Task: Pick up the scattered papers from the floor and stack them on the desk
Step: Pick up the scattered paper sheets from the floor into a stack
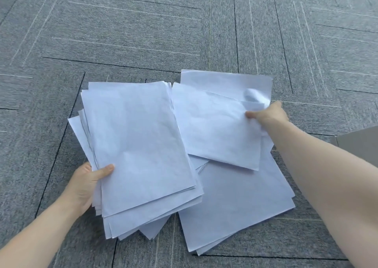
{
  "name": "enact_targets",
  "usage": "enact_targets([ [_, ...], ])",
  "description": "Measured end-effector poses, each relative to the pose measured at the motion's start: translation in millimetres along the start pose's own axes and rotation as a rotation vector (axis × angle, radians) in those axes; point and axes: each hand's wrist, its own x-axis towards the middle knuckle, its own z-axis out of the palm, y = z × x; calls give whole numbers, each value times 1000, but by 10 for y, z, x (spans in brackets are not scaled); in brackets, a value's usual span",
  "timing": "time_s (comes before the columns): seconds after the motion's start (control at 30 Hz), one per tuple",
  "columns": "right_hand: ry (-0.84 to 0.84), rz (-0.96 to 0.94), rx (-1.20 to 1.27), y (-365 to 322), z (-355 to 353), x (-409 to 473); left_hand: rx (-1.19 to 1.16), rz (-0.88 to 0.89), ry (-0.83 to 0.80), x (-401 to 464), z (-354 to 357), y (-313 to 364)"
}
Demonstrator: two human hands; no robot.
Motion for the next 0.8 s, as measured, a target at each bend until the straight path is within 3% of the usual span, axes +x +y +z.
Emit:
enact_targets([
  [0.27,-36,-128,90,-85,129,-175,0,11,-15,-8,3,9],
  [0.47,-131,-215,-43,-166,197,-228,-17,15,-23,-25,-13,18],
  [0.63,-22,-287,-246,-232,225,-272,-32,8,-20,-5,-57,-18],
  [0.8,33,-220,-288,-318,242,-247,-37,-1,-18,21,-80,-40],
])
